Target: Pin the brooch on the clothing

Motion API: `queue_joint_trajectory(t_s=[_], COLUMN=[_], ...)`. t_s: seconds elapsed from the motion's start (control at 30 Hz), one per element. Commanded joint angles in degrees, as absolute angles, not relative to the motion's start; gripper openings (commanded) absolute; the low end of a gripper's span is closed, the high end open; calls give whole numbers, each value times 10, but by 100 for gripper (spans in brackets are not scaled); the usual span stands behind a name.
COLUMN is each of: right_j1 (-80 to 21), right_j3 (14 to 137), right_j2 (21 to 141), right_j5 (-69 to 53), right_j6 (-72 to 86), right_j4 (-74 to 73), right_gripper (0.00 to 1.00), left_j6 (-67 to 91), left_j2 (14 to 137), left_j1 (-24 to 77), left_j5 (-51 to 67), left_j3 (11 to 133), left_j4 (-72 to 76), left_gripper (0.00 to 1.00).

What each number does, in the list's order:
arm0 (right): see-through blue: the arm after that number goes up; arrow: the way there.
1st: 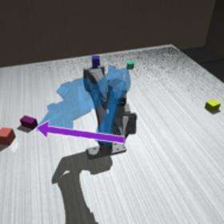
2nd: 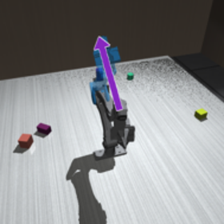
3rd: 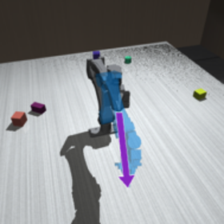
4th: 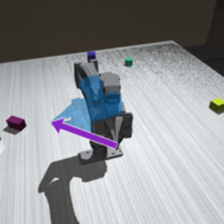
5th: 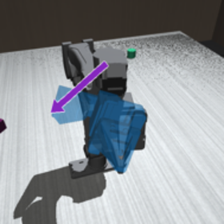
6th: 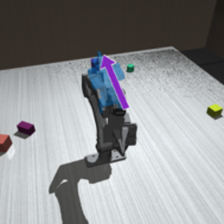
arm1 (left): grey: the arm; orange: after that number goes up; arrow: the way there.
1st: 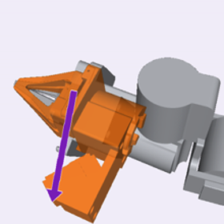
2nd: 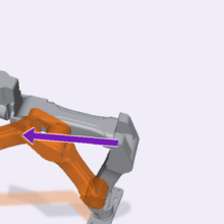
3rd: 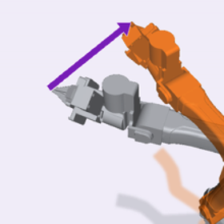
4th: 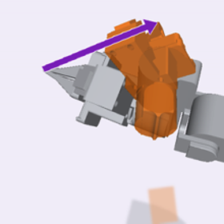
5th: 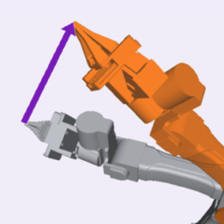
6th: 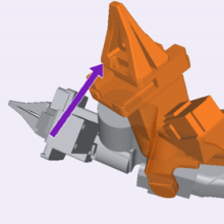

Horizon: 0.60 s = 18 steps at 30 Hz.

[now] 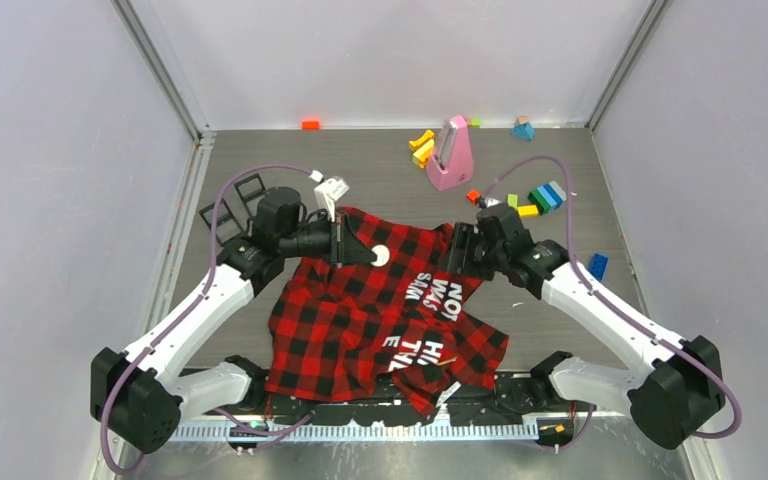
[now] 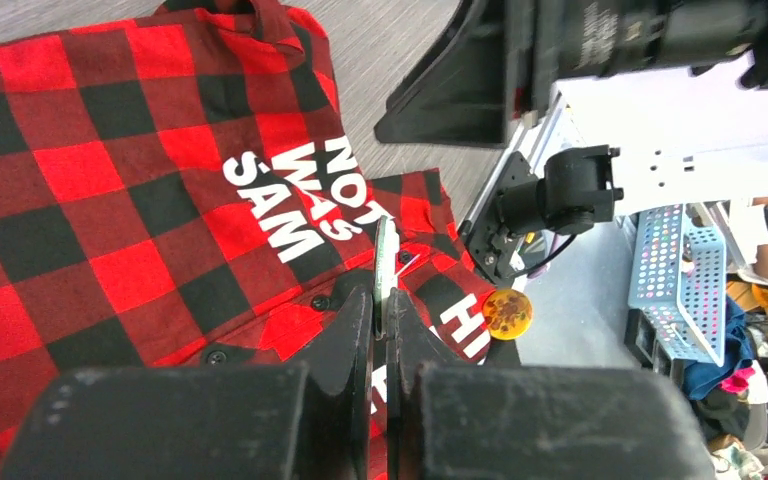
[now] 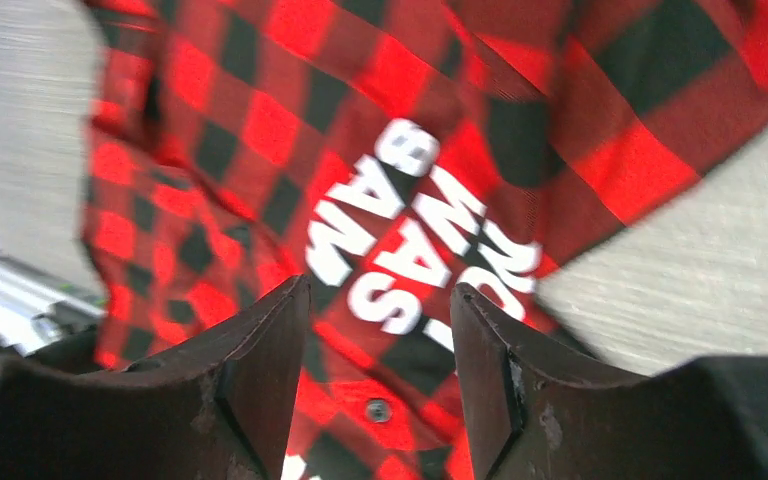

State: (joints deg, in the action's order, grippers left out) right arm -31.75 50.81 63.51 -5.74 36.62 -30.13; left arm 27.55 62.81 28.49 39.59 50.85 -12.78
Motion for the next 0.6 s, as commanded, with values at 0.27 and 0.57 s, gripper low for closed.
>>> queue_joint_trajectory(t_s=[0.27,0.57], right_j1=[-319,-319], right_j3=[431,509], right_j2=[739,832], right_j5=[-3,-6], right_j6=[391,332], right_j4=[-229,-194], right_gripper=[53,3], left_j6=[129,101], left_j2=[625,618], left_j1=[276,276], left_j5=[383,351], left_j3=[616,587], left_j4=[-255,-246], left_gripper=[0,0])
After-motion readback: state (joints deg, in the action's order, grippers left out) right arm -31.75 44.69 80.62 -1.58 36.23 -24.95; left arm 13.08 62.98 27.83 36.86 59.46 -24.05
